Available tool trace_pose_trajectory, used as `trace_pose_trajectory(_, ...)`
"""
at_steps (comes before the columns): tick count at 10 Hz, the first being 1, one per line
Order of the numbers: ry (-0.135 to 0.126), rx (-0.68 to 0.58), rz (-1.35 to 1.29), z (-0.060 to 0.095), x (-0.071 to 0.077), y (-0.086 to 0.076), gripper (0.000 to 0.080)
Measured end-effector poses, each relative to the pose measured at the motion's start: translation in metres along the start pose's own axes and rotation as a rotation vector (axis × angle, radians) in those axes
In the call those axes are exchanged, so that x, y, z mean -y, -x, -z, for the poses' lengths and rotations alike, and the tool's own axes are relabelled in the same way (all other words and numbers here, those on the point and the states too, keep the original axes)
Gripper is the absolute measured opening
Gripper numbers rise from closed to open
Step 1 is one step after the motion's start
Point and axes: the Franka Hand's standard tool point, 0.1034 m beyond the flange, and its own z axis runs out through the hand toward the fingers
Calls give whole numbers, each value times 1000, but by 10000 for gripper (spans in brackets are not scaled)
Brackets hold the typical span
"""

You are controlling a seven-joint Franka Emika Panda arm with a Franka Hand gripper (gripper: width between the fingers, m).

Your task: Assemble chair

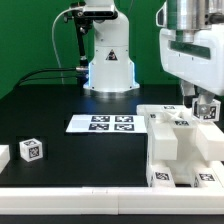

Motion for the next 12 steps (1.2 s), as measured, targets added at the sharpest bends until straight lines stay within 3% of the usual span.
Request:
trace_pose_trajectory(1,2,0,-25,0,-1,0,284)
trace_pose_trajectory(2,2,0,-16,0,-1,0,359)
trace_pose_trajectory(3,2,0,-15,0,-1,0,359)
trace_pose_trajectory(5,1,0,182,0,0,6,620)
trace_pose_trajectory(8,-8,-1,625,2,1,19,648)
trace_pose_trajectory(10,-5,-5,758,2,1,16,649)
trace_pose_trajectory(11,1,-14,862,1,1,16,649)
trace_pose_trajectory(12,23,-44,1051,1,0,19,649)
